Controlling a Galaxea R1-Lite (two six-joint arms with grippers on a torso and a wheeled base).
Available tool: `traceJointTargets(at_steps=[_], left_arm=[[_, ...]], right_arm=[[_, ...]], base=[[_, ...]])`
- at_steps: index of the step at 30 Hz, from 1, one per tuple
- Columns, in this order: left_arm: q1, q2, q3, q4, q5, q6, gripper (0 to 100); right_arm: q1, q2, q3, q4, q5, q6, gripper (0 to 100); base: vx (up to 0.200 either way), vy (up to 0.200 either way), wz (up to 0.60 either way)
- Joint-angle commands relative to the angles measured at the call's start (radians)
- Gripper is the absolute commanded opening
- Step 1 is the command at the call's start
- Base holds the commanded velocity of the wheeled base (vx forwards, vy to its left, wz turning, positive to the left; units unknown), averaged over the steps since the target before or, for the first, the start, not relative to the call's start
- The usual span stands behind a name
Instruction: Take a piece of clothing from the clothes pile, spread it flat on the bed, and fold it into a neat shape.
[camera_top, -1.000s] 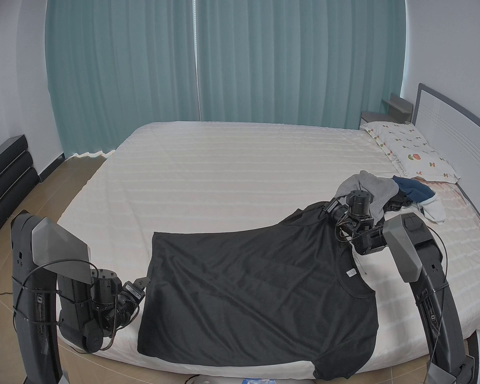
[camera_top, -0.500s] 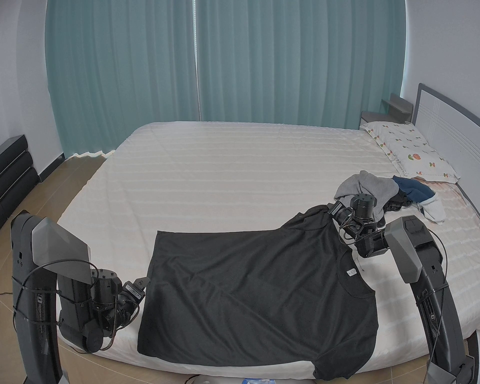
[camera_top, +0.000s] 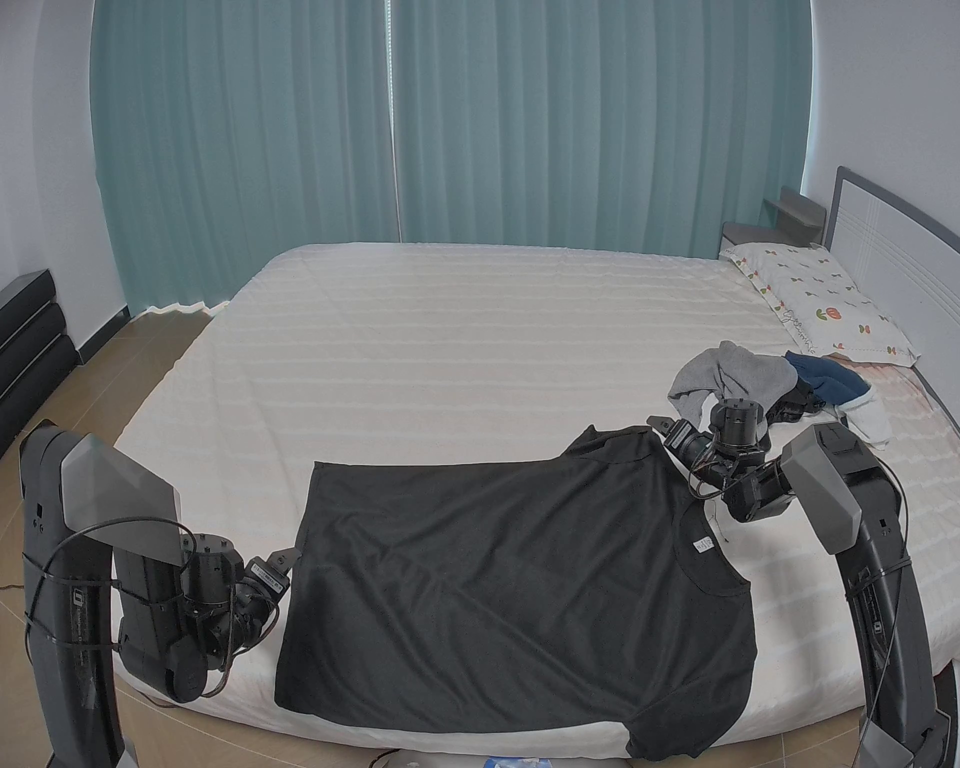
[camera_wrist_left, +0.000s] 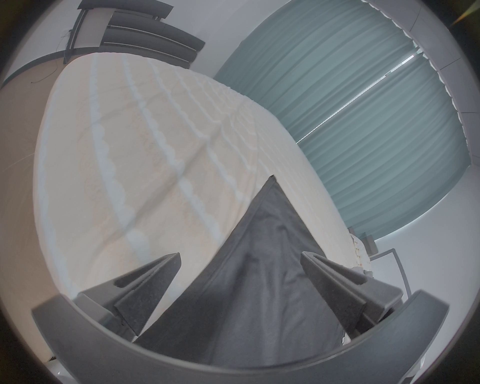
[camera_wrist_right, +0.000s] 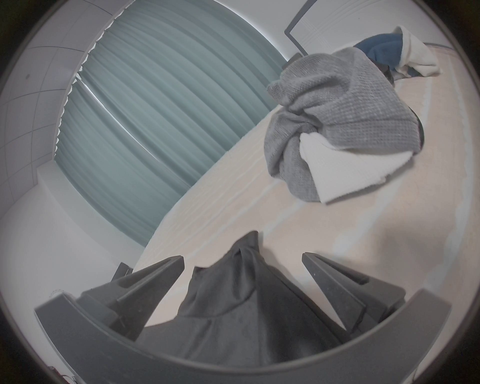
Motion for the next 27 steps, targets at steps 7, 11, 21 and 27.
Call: traceJointTargets(at_steps=[7, 11, 21, 27], left_arm=[[0.025, -0.07, -0.25, 0.149, 0.004, 0.172, 100], [0.026, -0.061, -0.451, 0.321, 0.002, 0.182, 100], [0.025, 0.157, -0.893, 0.601, 0.005, 0.186, 100], [0.02, 0.267, -1.057, 0.652, 0.027, 0.199, 100]], right_arm=[[-0.013, -0.094, 0.142, -0.018, 0.031, -0.002, 100], [-0.004, -0.1, 0.185, -0.061, 0.029, -0.01, 100], [0.002, -0.109, 0.253, -0.105, 0.023, -0.054, 100], [0.005, -0.112, 0.267, -0.116, 0.023, -0.054, 100]], base=[[0.0, 0.0, 0.0], [0.0, 0.0, 0.0], [0.0, 0.0, 0.0], [0.0, 0.0, 0.0]])
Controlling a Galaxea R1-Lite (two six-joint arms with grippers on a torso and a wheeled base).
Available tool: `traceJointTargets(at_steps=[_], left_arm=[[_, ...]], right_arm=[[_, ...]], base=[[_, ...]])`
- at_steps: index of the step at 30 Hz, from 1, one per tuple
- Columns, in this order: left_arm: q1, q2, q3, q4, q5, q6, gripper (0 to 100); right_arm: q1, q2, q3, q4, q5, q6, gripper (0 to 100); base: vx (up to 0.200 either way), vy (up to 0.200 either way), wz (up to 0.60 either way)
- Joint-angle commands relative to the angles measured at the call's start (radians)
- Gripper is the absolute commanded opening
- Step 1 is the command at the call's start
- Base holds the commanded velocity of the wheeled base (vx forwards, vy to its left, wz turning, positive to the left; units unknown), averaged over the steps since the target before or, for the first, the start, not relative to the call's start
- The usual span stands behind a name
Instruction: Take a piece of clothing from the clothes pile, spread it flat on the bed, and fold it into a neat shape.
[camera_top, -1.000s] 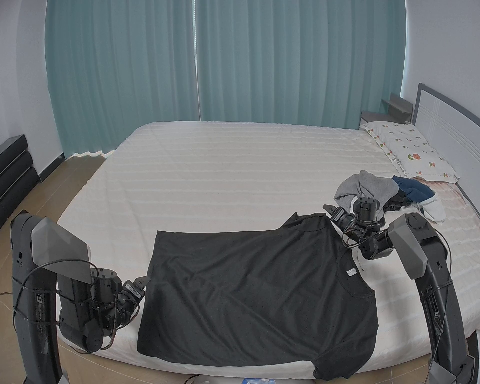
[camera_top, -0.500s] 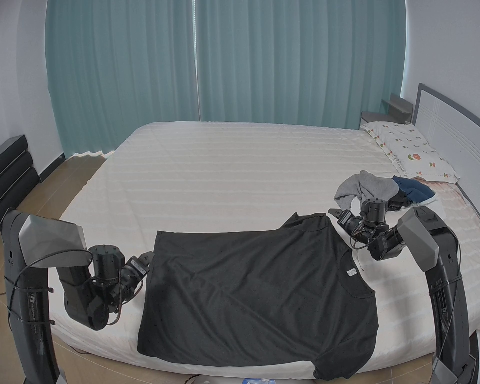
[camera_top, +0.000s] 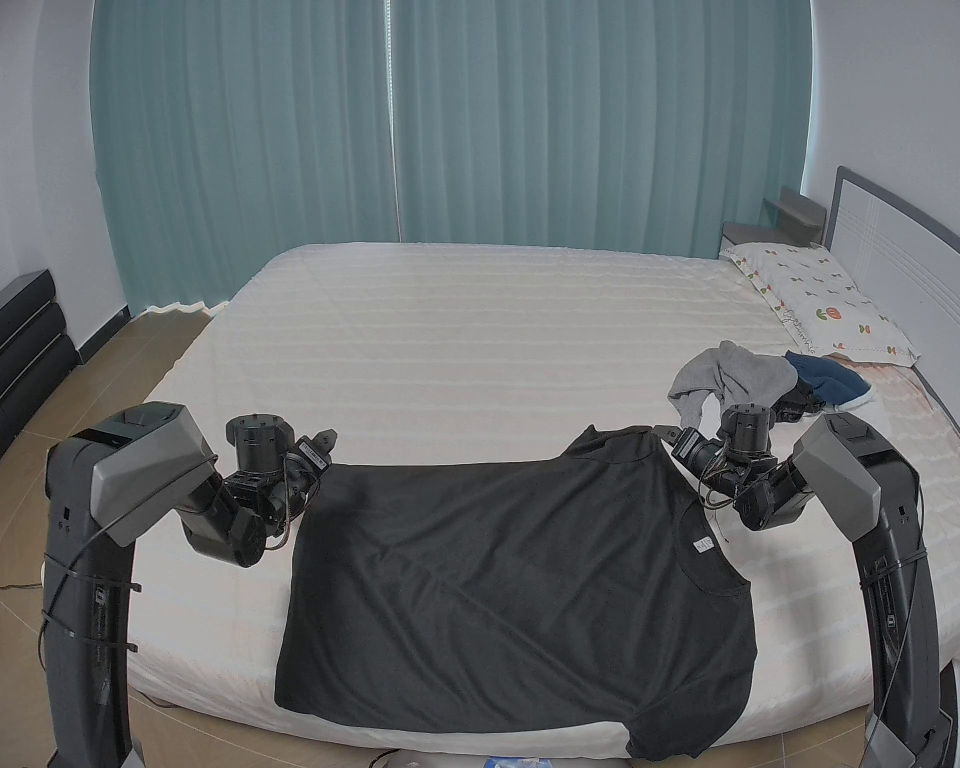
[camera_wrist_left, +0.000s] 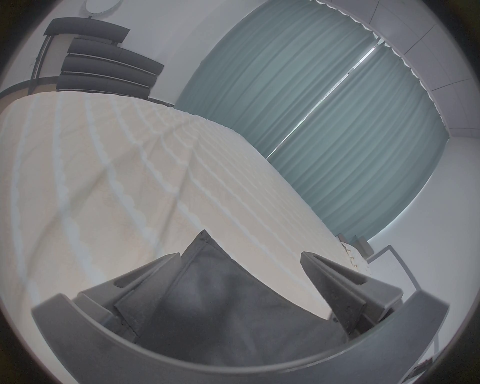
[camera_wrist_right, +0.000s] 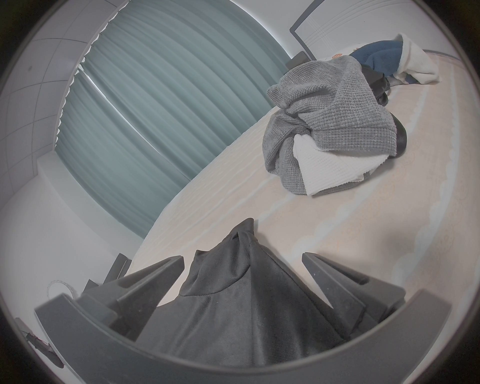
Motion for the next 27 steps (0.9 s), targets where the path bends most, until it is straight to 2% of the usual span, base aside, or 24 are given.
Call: traceJointTargets(at_steps=[1, 3, 7, 14, 20, 21, 27], left_arm=[[-0.003, 0.17, -0.185, 0.094, 0.017, 0.014, 100], [0.0, 0.19, -0.24, 0.146, 0.031, 0.016, 100], [0.01, 0.223, -0.302, 0.158, 0.075, 0.017, 100], [0.01, 0.255, -0.322, 0.143, 0.123, 0.062, 100], [0.008, 0.253, -0.325, 0.142, 0.126, 0.062, 100], [0.007, 0.253, -0.325, 0.142, 0.126, 0.062, 0], [0.007, 0.246, -0.323, 0.132, 0.126, 0.052, 0]], right_arm=[[0.007, -0.01, 0.038, -0.02, -0.002, -0.008, 100], [0.011, -0.009, 0.045, -0.02, -0.002, -0.008, 100], [0.025, -0.01, 0.065, -0.046, -0.002, -0.008, 100], [0.031, -0.012, 0.087, -0.07, -0.004, -0.016, 100], [0.03, -0.02, 0.079, -0.07, -0.004, -0.016, 100], [0.03, -0.02, 0.079, -0.07, -0.004, -0.016, 100], [0.031, -0.01, 0.073, -0.07, -0.004, -0.018, 100]], base=[[0.0, 0.0, 0.0], [0.0, 0.0, 0.0], [0.0, 0.0, 0.0], [0.0, 0.0, 0.0], [0.0, 0.0, 0.0], [0.0, 0.0, 0.0], [0.0, 0.0, 0.0]])
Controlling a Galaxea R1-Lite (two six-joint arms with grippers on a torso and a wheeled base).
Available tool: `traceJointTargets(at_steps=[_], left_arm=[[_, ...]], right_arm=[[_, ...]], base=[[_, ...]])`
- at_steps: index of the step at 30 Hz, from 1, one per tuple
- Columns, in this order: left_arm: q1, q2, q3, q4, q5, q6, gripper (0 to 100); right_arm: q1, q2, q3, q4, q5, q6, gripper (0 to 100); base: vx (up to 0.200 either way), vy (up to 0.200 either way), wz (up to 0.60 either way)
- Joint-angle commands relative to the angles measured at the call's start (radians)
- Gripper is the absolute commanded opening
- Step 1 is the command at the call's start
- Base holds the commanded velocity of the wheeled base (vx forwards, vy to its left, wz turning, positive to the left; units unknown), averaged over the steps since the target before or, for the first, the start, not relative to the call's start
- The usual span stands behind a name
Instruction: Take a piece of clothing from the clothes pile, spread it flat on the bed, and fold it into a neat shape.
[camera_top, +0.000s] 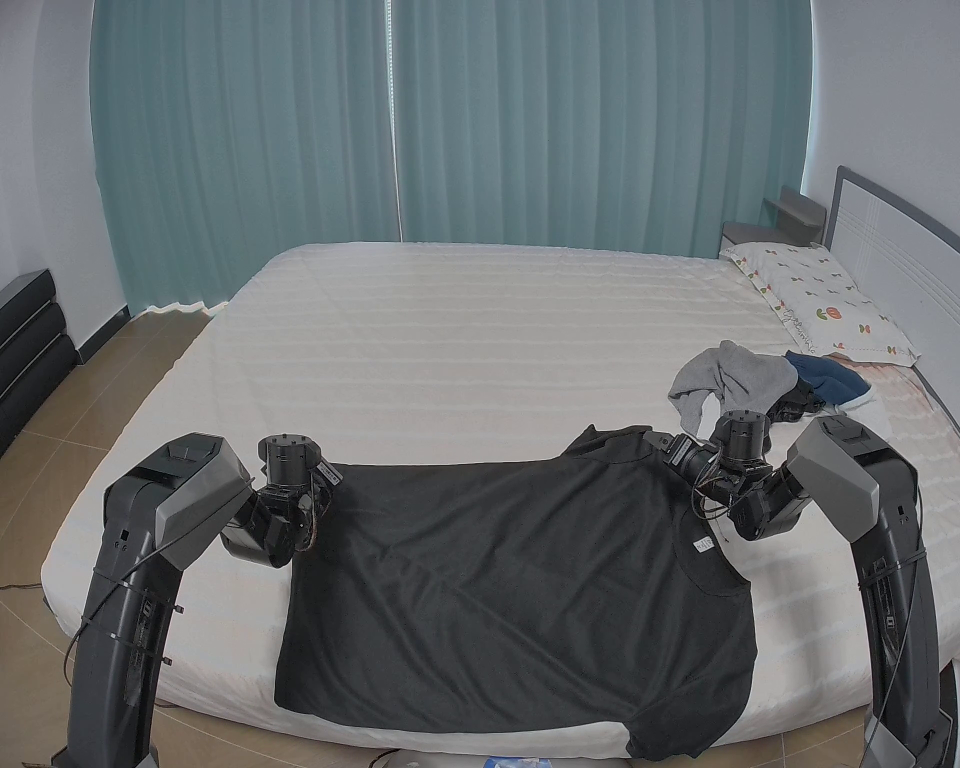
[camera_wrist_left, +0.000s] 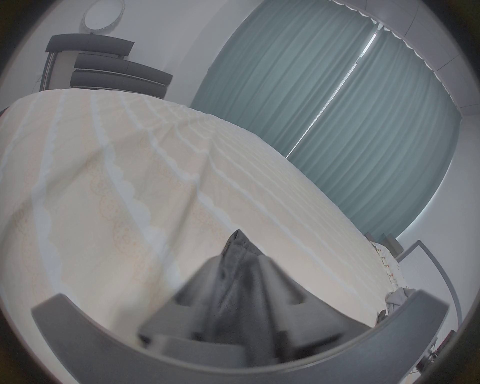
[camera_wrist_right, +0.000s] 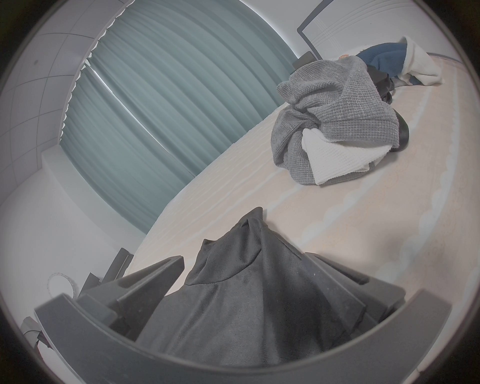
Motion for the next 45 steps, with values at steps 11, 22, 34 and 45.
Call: traceJointTargets(at_steps=[11, 22, 34, 45], left_arm=[[0.006, -0.007, 0.008, -0.096, 0.037, -0.034, 0], [0.015, -0.051, 0.06, -0.104, 0.04, -0.084, 0], [0.015, -0.058, 0.078, -0.104, 0.04, -0.091, 0], [0.017, -0.051, 0.078, -0.104, 0.031, -0.091, 0]], right_arm=[[-0.005, 0.023, -0.047, 0.015, -0.001, -0.013, 100], [-0.01, 0.066, -0.102, 0.069, -0.001, -0.049, 100], [-0.018, 0.103, -0.126, 0.071, -0.001, -0.049, 0], [-0.031, 0.087, -0.166, 0.035, -0.025, -0.04, 0]], base=[[0.0, 0.0, 0.0], [0.0, 0.0, 0.0], [0.0, 0.0, 0.0], [0.0, 0.0, 0.0]])
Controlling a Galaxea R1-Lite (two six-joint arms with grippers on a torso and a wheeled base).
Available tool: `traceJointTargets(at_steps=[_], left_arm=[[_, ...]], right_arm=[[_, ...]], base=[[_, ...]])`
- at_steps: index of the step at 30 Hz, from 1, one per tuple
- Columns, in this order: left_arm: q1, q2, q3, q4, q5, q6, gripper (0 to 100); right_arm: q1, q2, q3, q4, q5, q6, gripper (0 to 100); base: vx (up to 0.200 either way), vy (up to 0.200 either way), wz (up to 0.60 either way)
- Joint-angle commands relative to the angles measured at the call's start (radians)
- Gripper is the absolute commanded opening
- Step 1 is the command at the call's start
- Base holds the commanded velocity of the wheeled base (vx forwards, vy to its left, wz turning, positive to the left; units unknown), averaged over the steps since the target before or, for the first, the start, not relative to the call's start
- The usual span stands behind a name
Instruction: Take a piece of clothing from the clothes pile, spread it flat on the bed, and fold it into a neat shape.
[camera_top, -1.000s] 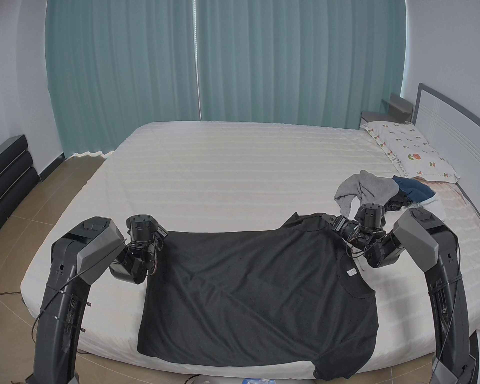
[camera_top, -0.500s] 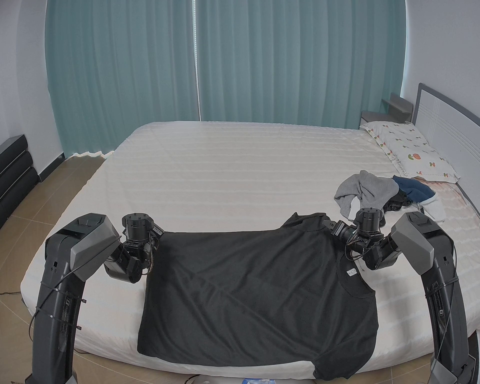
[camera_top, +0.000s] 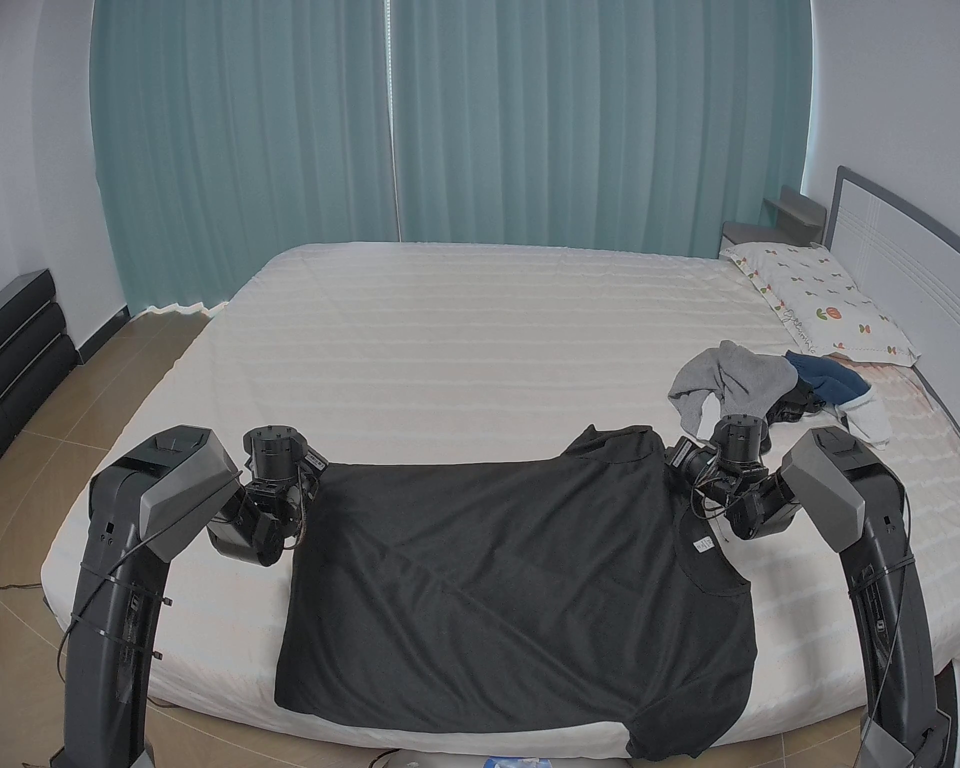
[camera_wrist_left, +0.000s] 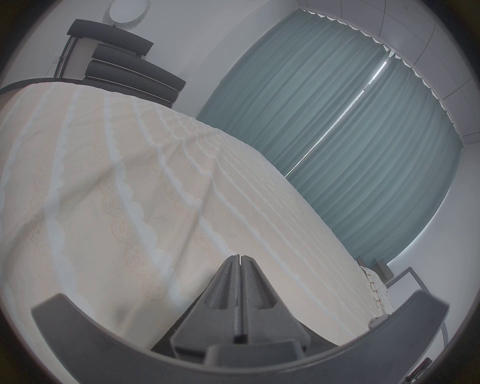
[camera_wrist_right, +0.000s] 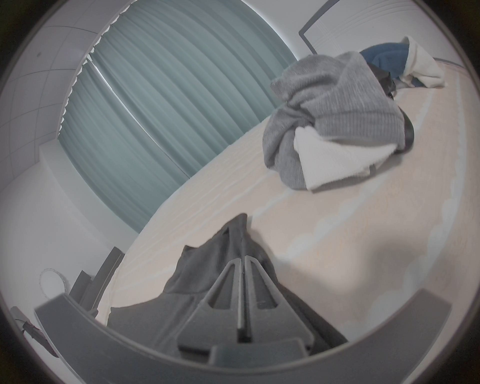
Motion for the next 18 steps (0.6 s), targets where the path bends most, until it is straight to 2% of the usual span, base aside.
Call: traceJointTargets(at_steps=[1, 15, 16, 18], left_arm=[[0.001, 0.003, 0.0, 0.0, -0.002, 0.0, 0], [0.001, 0.003, 0.007, 0.0, -0.004, -0.003, 0], [0.001, -0.004, 0.02, -0.002, -0.004, 0.0, 0], [0.001, -0.012, 0.038, -0.003, -0.004, 0.0, 0]], right_arm=[[-0.014, -0.005, -0.035, -0.013, -0.025, 0.002, 0], [-0.034, -0.004, -0.015, -0.009, -0.04, 0.001, 0], [-0.032, -0.011, -0.004, -0.013, -0.04, 0.001, 100], [-0.03, -0.022, 0.006, -0.015, -0.04, 0.001, 100]], base=[[0.0, 0.0, 0.0], [0.0, 0.0, 0.0], [0.0, 0.0, 0.0], [0.0, 0.0, 0.0]])
